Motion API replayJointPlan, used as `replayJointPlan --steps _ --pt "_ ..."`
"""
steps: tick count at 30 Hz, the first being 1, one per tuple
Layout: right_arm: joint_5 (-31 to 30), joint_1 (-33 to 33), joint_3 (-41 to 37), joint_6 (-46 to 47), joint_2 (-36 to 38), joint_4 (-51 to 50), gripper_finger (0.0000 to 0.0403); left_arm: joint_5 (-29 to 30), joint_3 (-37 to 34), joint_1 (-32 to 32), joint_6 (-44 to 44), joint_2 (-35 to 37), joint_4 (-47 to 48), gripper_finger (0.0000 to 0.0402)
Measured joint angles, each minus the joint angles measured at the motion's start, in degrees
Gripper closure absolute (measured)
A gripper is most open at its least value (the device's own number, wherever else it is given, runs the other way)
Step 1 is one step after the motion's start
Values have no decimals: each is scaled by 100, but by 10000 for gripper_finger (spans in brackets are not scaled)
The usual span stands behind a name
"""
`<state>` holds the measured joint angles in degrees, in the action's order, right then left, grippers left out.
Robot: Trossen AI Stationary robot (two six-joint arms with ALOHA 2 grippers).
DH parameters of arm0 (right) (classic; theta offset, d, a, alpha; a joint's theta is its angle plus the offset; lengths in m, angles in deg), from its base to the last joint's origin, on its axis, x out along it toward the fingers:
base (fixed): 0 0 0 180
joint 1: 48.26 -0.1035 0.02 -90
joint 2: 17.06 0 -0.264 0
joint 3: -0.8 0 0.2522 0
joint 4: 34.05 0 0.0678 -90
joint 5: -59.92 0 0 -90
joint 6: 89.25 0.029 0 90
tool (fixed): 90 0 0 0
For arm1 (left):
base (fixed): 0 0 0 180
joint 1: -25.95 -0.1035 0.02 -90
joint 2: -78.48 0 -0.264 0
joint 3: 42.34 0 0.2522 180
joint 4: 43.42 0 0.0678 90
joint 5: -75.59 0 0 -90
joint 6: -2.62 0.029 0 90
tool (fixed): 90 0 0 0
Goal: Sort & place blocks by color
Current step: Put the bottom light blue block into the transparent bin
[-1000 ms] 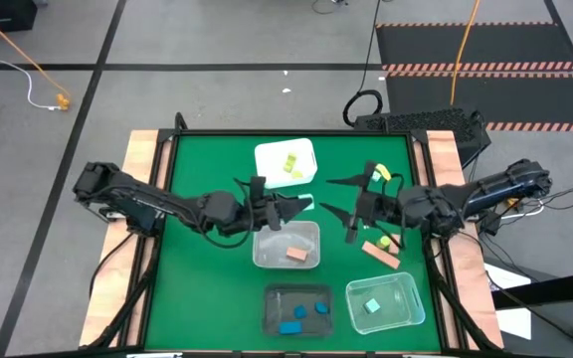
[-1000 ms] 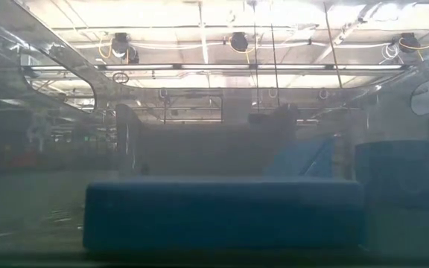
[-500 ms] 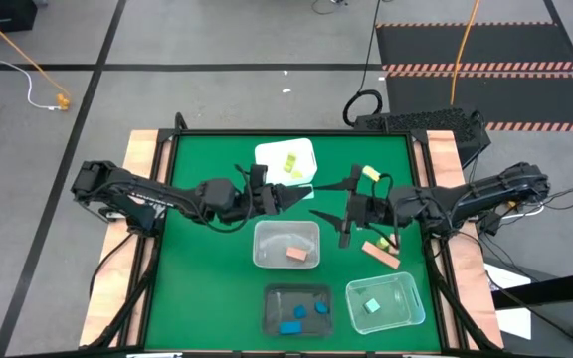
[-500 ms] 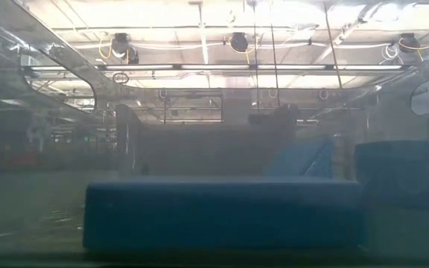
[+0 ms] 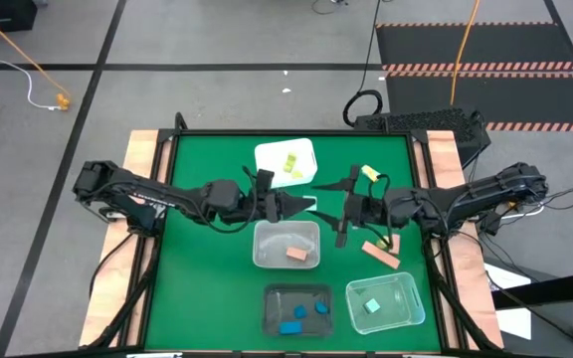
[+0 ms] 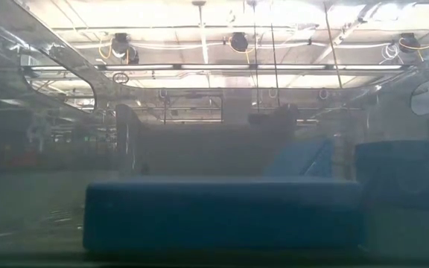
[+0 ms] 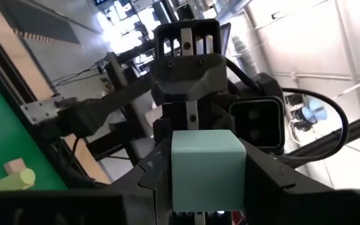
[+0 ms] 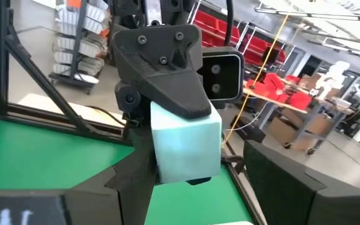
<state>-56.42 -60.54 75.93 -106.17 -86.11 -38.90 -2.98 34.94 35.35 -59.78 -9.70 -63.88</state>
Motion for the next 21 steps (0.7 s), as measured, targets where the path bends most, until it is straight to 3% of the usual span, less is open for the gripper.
replayJointPlan --steps 7,11,21 --pt "16 0 -2 -26 -1 171 171 -126 2 -6 -147 13 28 267" --pt "356 7 -4 93 -46 362 171 -167 7 3 -308 15 64 267" --pt "495 -2 2 560 -606 832 186 -226 -9 -23 -382 -4 258 267"
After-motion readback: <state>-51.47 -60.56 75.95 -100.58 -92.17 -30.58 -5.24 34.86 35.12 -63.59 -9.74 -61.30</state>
